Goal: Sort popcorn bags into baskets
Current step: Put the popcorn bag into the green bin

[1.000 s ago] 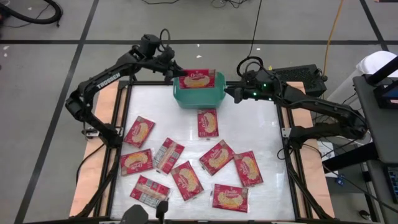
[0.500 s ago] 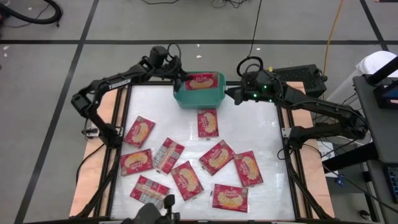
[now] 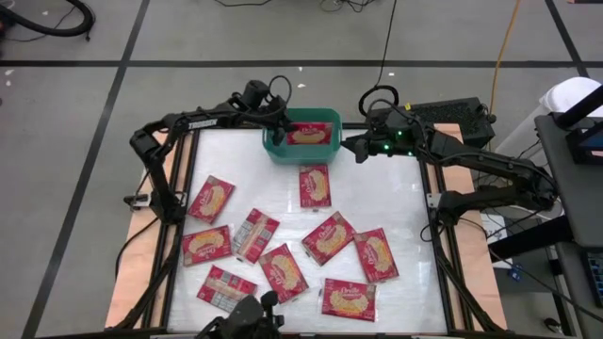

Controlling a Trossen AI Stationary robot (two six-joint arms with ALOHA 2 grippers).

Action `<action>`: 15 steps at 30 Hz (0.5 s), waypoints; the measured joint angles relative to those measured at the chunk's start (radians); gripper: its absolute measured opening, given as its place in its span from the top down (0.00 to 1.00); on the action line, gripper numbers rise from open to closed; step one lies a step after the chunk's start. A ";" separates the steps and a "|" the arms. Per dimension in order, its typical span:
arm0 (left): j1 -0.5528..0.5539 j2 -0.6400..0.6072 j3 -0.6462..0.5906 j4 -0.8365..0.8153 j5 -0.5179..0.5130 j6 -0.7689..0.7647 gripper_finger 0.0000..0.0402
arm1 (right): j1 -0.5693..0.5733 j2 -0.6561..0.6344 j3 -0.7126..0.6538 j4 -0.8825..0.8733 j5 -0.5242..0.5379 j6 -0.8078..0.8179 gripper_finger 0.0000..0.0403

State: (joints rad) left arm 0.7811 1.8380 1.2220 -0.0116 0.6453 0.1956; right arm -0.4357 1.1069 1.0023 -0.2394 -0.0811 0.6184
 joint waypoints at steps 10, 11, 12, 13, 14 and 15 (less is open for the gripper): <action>-0.024 0.026 0.000 -0.060 -0.105 0.032 0.93 | -0.001 0.000 0.000 -0.008 -0.052 0.002 0.62; -0.024 0.026 0.000 -0.072 -0.120 0.030 0.92 | -0.001 0.000 0.000 -0.010 -0.055 0.008 0.62; -0.024 0.026 0.000 -0.078 -0.128 0.022 0.90 | -0.001 0.000 0.000 -0.015 -0.055 0.016 0.62; -0.024 0.026 0.000 -0.081 -0.129 0.015 0.88 | -0.001 0.000 0.000 -0.019 -0.055 0.021 0.62; -0.024 0.026 0.000 -0.087 -0.131 0.012 0.87 | -0.001 0.000 0.000 -0.022 -0.057 0.023 0.62; -0.024 0.026 0.000 -0.093 -0.131 0.016 0.86 | -0.001 0.000 0.000 -0.023 -0.059 0.024 0.62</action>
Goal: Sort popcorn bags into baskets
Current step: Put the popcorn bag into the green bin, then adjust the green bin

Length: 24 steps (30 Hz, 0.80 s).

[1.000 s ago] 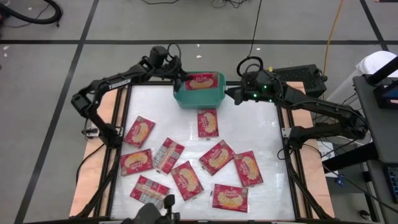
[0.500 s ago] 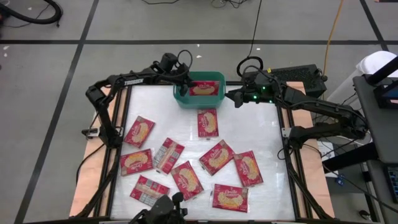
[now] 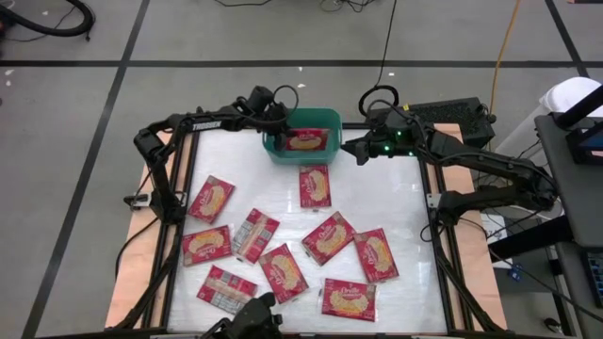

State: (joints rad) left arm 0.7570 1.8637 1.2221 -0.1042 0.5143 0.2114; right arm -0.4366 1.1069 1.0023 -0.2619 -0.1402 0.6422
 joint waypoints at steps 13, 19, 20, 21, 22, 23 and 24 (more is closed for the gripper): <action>-0.002 0.000 0.000 -0.021 -0.105 -0.014 0.83 | 0.000 -0.002 0.000 0.010 -0.013 0.012 0.62; -0.002 -0.071 0.000 -0.006 -0.106 -0.058 0.83 | 0.000 -0.002 0.000 0.010 -0.013 0.019 0.62; -0.002 -0.087 0.000 -0.006 -0.106 -0.064 0.83 | 0.000 -0.002 0.000 0.010 -0.013 0.019 0.62; -0.004 -0.107 0.000 -0.010 -0.106 -0.071 0.83 | 0.000 -0.002 0.000 0.009 -0.013 0.019 0.62; -0.004 -0.132 0.000 -0.026 -0.108 -0.086 0.83 | 0.000 -0.002 0.000 0.006 -0.012 0.019 0.62; -0.004 -0.154 0.000 -0.042 -0.112 -0.103 0.83 | 0.000 -0.002 0.000 0.002 -0.010 0.020 0.62; -0.003 -0.180 0.000 -0.054 -0.128 -0.120 0.83 | 0.000 -0.002 0.000 -0.002 -0.006 0.022 0.62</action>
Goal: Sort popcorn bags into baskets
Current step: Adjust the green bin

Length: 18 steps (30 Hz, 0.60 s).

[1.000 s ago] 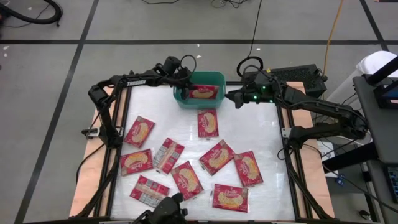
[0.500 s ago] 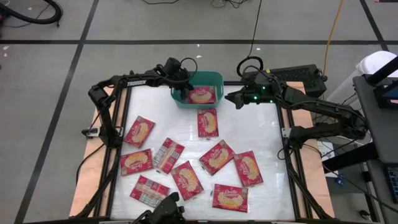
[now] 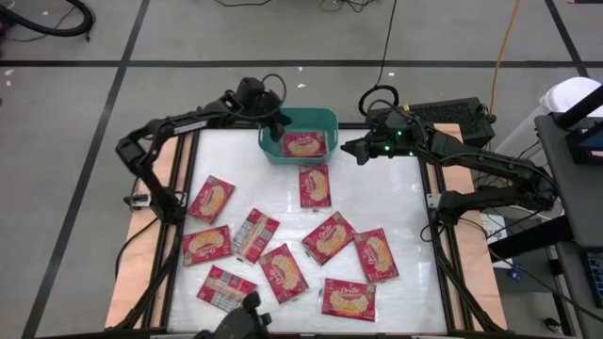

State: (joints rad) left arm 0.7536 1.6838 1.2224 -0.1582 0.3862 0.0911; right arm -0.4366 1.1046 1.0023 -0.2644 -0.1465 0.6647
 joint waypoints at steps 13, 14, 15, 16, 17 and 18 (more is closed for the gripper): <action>0.043 -0.165 0.000 -0.578 -0.427 -0.146 0.83 | 0.002 0.000 0.000 -0.011 0.015 0.012 0.62; 0.055 -0.165 0.000 -0.601 -0.430 -0.163 0.83 | 0.002 0.000 0.000 -0.011 0.015 0.012 0.62; 0.066 -0.165 -0.004 -0.608 -0.429 -0.179 0.83 | 0.002 0.000 0.000 -0.010 0.015 0.012 0.62; 0.074 -0.166 -0.013 -0.599 -0.420 -0.194 0.83 | 0.002 0.000 0.000 -0.010 0.015 0.012 0.62; 0.083 -0.166 -0.028 -0.579 -0.400 -0.207 0.83 | 0.002 0.000 0.000 -0.010 0.015 0.012 0.62; 0.092 -0.166 -0.048 -0.553 -0.381 -0.221 0.83 | 0.002 0.000 0.000 -0.010 0.015 0.011 0.62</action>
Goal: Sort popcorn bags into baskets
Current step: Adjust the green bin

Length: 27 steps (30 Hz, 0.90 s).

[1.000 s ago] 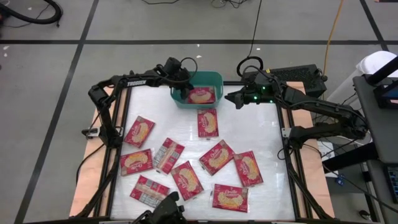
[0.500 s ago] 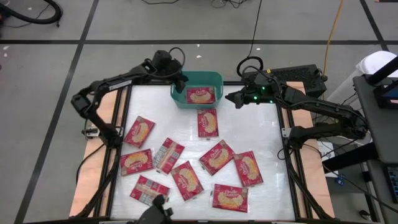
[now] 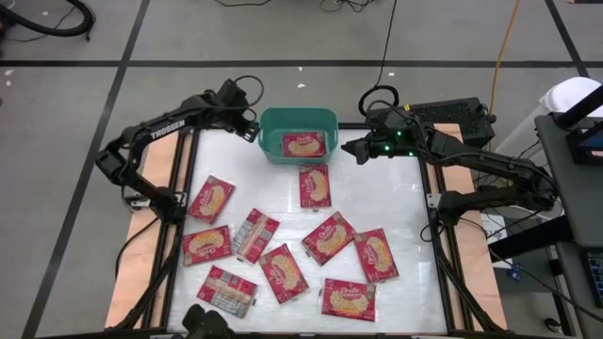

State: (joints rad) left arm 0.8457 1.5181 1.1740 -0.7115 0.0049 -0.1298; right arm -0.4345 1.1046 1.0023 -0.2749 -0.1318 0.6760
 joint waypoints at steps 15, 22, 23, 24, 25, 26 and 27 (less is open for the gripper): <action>0.005 0.001 -0.337 0.558 0.205 -0.356 0.83 | 0.060 0.000 0.000 0.014 -0.001 0.019 0.62; -0.038 0.019 -0.339 0.640 0.209 -0.373 0.83 | 0.071 0.000 0.000 -0.001 0.006 0.036 0.62; -0.042 0.021 -0.339 0.647 0.220 -0.374 0.83 | 0.070 0.000 0.000 -0.009 0.016 0.043 0.62; -0.047 0.024 -0.339 0.655 0.229 -0.374 0.83 | 0.070 0.000 0.000 -0.018 0.031 0.046 0.62; -0.053 0.027 -0.339 0.661 0.230 -0.374 0.83 | 0.070 0.000 0.000 -0.027 0.041 0.046 0.62; -0.059 0.031 -0.339 0.660 0.230 -0.374 0.83 | 0.070 0.000 0.000 -0.037 0.051 0.049 0.62; -0.063 0.033 -0.339 0.656 0.231 -0.374 0.83 | 0.070 0.000 0.000 -0.051 0.054 0.058 0.62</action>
State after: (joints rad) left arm 0.7826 1.5507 0.8349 -0.0556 0.2358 -0.5034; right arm -0.3645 1.1046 1.0026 -0.3260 -0.0781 0.7339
